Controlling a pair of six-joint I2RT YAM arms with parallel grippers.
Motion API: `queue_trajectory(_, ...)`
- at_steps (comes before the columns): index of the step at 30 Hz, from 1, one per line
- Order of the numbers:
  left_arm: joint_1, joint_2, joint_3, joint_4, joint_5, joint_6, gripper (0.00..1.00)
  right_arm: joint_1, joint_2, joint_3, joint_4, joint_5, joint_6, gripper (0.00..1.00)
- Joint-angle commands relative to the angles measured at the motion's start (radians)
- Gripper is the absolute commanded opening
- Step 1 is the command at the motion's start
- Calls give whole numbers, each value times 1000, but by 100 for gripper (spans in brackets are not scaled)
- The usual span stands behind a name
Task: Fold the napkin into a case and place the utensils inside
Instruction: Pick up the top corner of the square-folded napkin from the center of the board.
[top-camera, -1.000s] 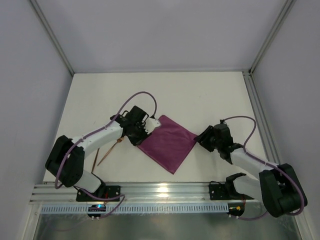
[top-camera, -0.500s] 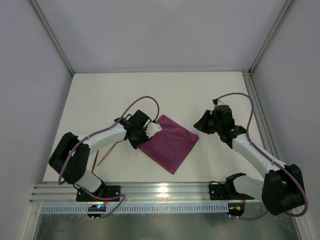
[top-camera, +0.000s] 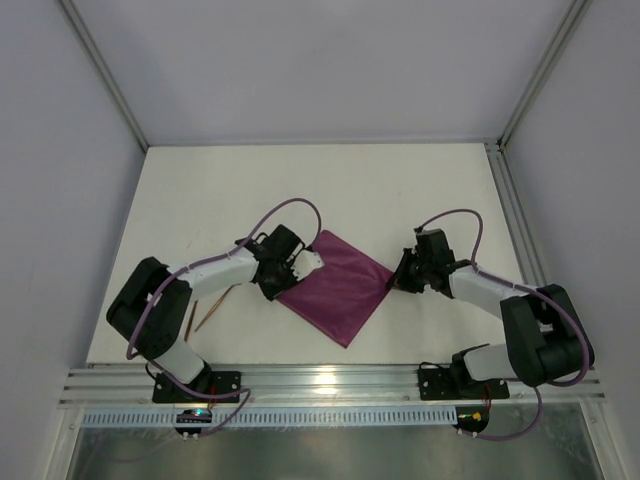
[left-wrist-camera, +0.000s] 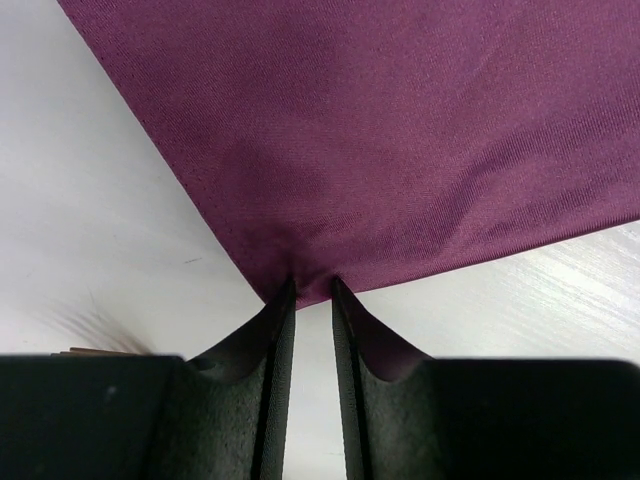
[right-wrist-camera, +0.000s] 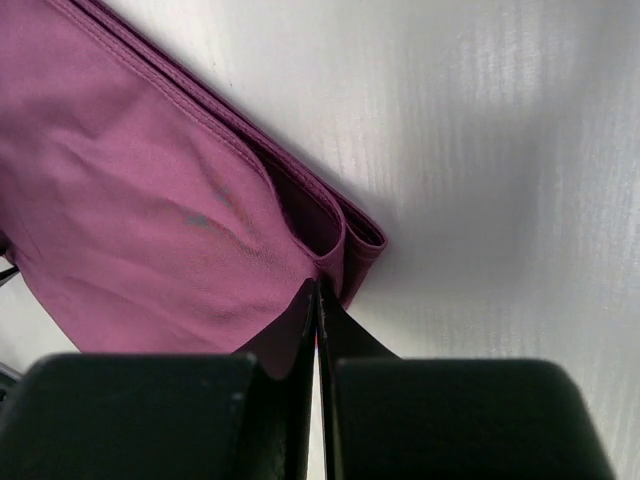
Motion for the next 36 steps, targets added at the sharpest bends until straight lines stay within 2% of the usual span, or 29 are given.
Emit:
queue_trajectory(1,-1,-6,-33,12,-3,27,23,-27,-24,-28,26,58,15,3)
queue_trajectory(6,1,-78,-4,-22,66,26,26,-40,-76,20,-30,30,-35,3)
queue_trajectory(8,10,-107,36,-62,82,24,31,-26,-79,121,-100,4,-104,4)
queue_trajectory(11,31,-158,82,-105,97,24,36,0,-56,312,-200,1,-233,14)
queue_trajectory(12,53,-171,90,-114,97,26,37,14,-41,362,-219,-15,-262,22)
queue_trajectory(13,67,-173,99,-131,88,23,37,19,5,461,-233,-29,-293,24)
queue_trajectory(18,169,-149,151,-169,92,4,38,52,232,743,-297,-69,-423,35)
queue_trajectory(22,225,-103,185,-189,92,-8,38,127,506,1037,-392,-63,-523,36)
queue_trajectory(24,246,-86,208,-195,80,-13,38,149,590,1169,-424,-57,-578,36)
queue_trajectory(26,262,-61,226,-197,66,-19,38,173,683,1225,-445,-46,-600,34)
queue_trajectory(30,274,-20,269,-203,40,-48,39,198,772,1288,-417,-77,-681,29)
queue_trajectory(36,279,19,301,-215,22,-60,41,230,832,1289,-411,-131,-752,29)
